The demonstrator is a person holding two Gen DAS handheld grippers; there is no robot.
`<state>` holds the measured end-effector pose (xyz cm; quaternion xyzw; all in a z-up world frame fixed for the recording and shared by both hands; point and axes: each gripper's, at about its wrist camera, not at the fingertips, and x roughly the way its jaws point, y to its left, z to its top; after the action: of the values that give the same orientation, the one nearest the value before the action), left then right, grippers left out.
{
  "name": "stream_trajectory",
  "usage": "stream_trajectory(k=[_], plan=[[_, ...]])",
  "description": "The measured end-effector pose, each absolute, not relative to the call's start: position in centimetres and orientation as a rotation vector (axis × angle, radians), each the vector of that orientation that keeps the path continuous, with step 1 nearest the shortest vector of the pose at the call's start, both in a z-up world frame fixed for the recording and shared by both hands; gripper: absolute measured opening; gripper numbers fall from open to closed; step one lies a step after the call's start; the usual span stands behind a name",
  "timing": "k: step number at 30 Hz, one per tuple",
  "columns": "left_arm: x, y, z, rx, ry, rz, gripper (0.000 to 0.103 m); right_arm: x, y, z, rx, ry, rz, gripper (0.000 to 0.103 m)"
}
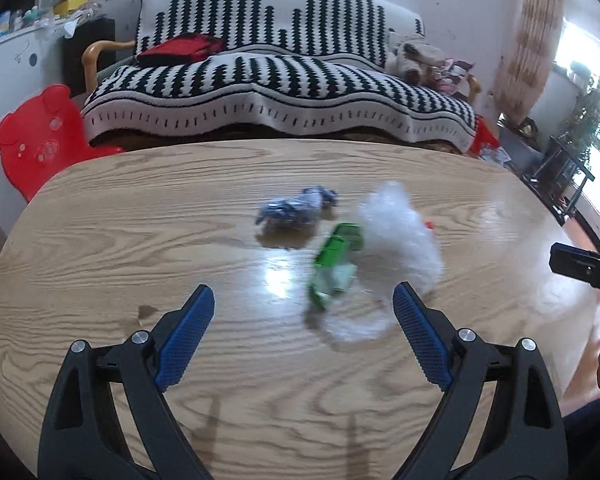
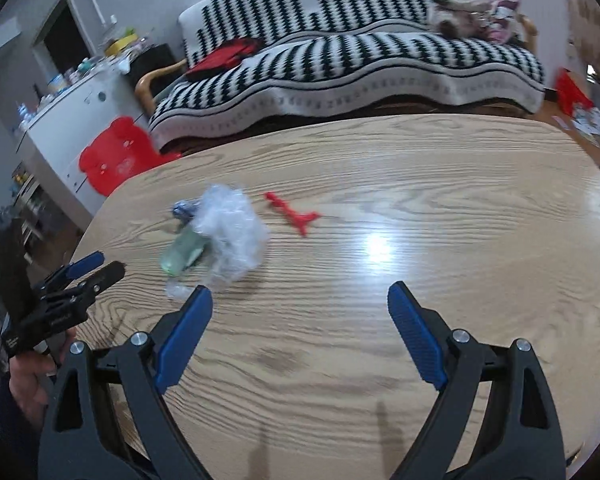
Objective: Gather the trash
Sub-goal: 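Grasp the green toy car with the left tool while the right tool grasps the clear plastic bag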
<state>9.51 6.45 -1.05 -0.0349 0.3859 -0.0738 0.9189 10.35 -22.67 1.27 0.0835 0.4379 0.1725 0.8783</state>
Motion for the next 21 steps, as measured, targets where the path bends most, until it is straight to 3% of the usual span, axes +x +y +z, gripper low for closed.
stream_trajectory(k=[14,17,21], plan=[[15.1,4.8,-5.3,-0.002,0.864,-0.187,0.087,17.8,-14.8,-3.6,0.2,1.01,0.426,0.086],[15.9,4.7,-6.1,-0.002,0.886,-0.195,0.08,19.0,-14.0,-5.0,0.23,1.047,0.423,0.081],[16.3,4.6,-6.5,-0.014,0.901,-0.212,0.052,19.7,-12.9,-6.0,0.207,1.073,0.418,0.065]])
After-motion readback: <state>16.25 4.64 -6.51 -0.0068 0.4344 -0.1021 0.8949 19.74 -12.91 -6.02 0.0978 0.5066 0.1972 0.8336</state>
